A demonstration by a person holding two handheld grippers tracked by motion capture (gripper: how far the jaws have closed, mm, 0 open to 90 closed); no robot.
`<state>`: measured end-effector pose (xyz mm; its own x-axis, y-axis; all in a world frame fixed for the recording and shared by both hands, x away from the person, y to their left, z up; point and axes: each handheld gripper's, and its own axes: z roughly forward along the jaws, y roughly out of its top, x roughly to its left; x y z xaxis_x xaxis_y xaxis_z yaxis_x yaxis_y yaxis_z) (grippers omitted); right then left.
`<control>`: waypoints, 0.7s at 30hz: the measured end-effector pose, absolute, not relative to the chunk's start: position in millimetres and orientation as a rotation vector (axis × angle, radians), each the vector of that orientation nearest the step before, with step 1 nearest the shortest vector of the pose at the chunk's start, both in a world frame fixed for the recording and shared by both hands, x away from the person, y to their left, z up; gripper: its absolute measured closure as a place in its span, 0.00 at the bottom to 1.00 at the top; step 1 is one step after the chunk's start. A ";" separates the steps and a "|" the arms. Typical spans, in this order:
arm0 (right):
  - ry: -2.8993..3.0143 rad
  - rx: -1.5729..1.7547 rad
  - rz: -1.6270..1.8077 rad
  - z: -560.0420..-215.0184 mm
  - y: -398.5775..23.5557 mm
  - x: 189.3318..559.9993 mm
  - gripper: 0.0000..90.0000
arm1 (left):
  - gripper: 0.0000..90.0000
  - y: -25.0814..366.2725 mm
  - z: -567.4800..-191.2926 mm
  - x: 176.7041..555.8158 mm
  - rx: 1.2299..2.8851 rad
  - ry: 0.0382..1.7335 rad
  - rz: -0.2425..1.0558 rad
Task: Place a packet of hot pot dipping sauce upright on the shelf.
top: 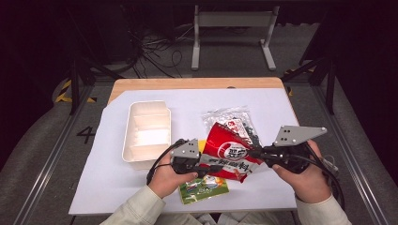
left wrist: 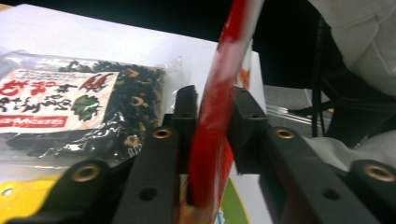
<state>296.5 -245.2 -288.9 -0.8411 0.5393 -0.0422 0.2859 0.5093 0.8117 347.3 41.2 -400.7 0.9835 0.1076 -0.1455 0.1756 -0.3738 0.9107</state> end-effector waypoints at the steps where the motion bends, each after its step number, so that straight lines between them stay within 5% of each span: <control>1: 2.465 0.693 1.247 -289.0 -245.2 296.5 0.98 | 0.87 41.8 -399.6 346.9 1.964 0.201 -0.084; 12: 2.429 0.665 1.296 -290.4 -246.8 298.0 0.90 | 0.94 49.4 -392.9 345.9 1.963 0.231 -0.107; 21: 2.265 0.717 1.507 -290.3 -259.2 299.8 0.50 | 0.94 62.9 -389.1 350.6 1.927 0.251 -0.092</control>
